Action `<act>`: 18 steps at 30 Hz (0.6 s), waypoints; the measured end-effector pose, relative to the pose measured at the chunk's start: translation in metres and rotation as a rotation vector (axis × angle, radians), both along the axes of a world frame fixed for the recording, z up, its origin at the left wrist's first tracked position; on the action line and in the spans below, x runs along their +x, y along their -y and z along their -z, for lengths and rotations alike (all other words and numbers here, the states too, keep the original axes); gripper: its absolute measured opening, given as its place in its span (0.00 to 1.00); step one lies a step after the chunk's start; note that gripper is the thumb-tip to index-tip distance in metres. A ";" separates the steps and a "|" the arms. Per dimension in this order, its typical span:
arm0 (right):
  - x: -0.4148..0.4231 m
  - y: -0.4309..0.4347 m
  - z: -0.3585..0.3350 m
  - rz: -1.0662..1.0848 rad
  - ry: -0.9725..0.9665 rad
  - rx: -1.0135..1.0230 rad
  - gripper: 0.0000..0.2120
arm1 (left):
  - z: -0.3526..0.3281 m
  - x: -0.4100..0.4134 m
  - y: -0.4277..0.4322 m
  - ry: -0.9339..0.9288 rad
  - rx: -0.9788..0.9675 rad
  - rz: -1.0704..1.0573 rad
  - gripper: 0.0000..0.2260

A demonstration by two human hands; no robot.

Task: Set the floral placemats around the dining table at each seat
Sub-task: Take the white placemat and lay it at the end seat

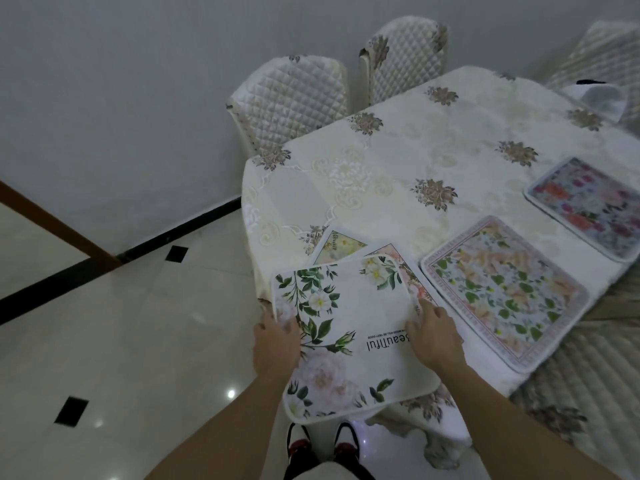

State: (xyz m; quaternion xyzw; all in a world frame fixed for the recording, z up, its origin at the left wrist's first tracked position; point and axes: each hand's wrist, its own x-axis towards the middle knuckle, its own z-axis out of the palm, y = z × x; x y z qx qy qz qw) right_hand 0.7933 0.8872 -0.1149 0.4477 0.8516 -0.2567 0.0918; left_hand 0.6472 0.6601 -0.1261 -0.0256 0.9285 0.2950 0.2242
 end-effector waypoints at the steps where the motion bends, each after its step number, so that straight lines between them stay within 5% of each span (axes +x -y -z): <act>1: -0.002 -0.001 0.002 0.011 -0.004 0.004 0.27 | 0.001 0.000 0.000 0.000 -0.002 -0.007 0.23; 13: -0.023 -0.017 0.011 0.175 -0.091 -0.176 0.24 | 0.003 0.002 -0.009 -0.078 -0.034 -0.081 0.16; 18: -0.029 -0.021 0.008 0.241 -0.201 -0.342 0.12 | 0.003 -0.004 -0.010 -0.076 0.037 -0.074 0.12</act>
